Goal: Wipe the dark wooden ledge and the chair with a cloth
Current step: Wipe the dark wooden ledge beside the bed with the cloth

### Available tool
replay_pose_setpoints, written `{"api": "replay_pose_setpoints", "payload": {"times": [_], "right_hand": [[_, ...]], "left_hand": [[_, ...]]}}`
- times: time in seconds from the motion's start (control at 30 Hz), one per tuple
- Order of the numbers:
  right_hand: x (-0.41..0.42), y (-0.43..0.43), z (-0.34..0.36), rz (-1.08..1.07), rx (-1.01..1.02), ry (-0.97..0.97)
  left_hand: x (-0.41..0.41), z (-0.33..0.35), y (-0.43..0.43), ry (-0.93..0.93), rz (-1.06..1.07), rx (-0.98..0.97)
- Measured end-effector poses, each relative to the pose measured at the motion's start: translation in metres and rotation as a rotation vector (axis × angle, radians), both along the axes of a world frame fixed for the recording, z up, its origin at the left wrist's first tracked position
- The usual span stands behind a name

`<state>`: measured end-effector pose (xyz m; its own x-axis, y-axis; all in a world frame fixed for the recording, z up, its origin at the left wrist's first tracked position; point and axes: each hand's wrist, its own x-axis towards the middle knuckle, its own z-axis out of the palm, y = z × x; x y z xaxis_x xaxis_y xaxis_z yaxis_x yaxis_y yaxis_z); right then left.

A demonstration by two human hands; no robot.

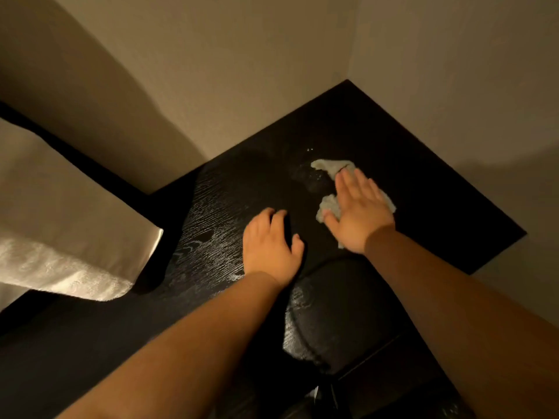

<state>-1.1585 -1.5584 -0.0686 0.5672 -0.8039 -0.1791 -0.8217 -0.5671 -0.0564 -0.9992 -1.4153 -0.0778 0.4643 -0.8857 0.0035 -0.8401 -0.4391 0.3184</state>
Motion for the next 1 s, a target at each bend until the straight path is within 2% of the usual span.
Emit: {"api": "replay_pose_setpoints", "payload": {"times": [0.07, 0.2, 0.37, 0.5, 0.63, 0.7, 0.87, 1.0], "right_hand": [[0.014, -0.024, -0.003, -0.074, -0.028, -0.004], [0.029, -0.039, -0.008, -0.137, -0.049, 0.017], [0.031, 0.015, -0.005, 0.087, 0.041, -0.036], [0.033, -0.015, -0.002, 0.213, 0.076, 0.007], [0.057, -0.074, -0.007, 0.014, -0.005, 0.009], [0.072, -0.074, -0.007, -0.049, 0.007, -0.008], [0.074, 0.004, -0.012, 0.224, -0.035, -0.155], [0.074, -0.017, -0.009, 0.328, 0.011, -0.114]], "left_hand": [[0.039, -0.002, -0.012, -0.047, 0.006, -0.011], [0.072, -0.009, -0.025, -0.076, 0.043, 0.147], [0.07, -0.007, -0.028, -0.086, 0.032, 0.172], [0.071, -0.007, -0.029, -0.097, 0.024, 0.173], [0.072, -0.006, -0.03, -0.091, 0.031, 0.177], [0.072, -0.005, -0.031, -0.088, 0.036, 0.184], [0.073, -0.004, -0.031, -0.089, 0.027, 0.199], [0.074, -0.007, -0.032, -0.091, 0.026, 0.218]]}}
